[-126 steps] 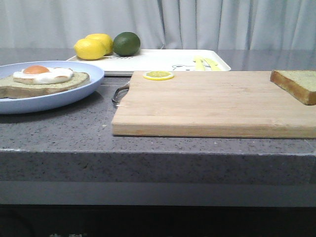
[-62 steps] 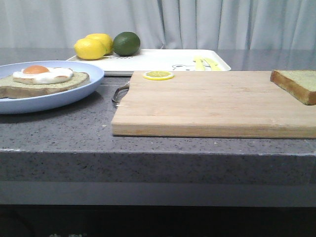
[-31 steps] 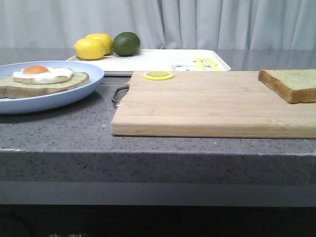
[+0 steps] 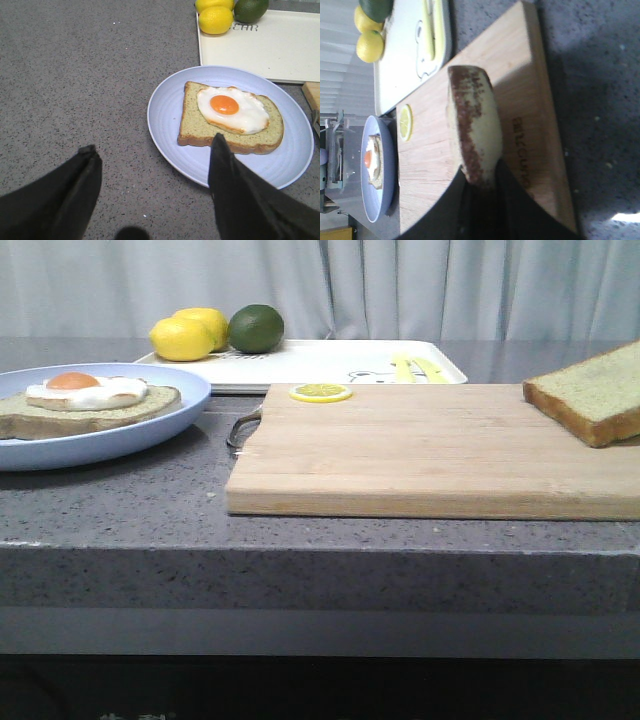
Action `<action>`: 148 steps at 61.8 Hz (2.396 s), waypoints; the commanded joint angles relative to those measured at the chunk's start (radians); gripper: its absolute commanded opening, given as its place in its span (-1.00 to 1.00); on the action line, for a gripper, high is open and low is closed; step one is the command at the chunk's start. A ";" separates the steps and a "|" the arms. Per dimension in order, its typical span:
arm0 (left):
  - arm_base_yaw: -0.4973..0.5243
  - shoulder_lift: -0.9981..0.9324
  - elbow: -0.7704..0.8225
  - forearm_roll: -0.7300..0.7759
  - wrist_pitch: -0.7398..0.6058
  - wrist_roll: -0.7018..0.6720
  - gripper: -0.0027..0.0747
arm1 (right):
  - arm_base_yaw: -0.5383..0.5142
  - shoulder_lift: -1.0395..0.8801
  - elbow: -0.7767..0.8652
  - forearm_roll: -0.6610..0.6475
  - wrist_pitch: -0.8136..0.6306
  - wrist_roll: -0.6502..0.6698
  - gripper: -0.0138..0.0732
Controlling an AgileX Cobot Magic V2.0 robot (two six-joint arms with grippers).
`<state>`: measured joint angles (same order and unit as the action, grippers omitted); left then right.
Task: Place bread and move sandwich to tray
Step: 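Lift the bread slice and carry it toward the blue plate, then lower the bread onto the egg toast and open the right gripper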
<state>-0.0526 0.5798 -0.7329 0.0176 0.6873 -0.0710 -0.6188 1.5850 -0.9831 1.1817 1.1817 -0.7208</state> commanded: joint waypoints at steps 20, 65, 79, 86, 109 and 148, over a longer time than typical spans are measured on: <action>0.000 0.008 -0.037 0.001 -0.081 0.000 0.26 | 0.220 -0.182 -0.025 0.299 0.158 -0.010 -0.77; 0.000 0.008 -0.037 0.001 -0.094 0.000 0.26 | 1.214 -0.042 -0.141 0.747 -0.739 -0.019 -0.77; 0.000 0.008 -0.037 0.001 -0.094 0.000 0.26 | 1.253 0.086 -0.314 0.747 -0.747 0.047 -0.77; 0.000 0.008 -0.037 0.001 -0.094 0.000 0.26 | 1.268 0.144 -0.387 0.747 -0.770 0.158 -0.77; 0.000 0.008 -0.037 0.001 -0.094 0.000 0.26 | 1.355 0.278 -0.555 0.747 -1.012 0.297 -0.77; 0.000 0.008 -0.037 0.001 -0.094 0.000 0.26 | 1.355 0.319 -0.558 0.746 -1.036 0.340 -0.58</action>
<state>-0.0526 0.5798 -0.7329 0.0176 0.6723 -0.0710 0.7367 1.9644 -1.5063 1.8209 0.1176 -0.3779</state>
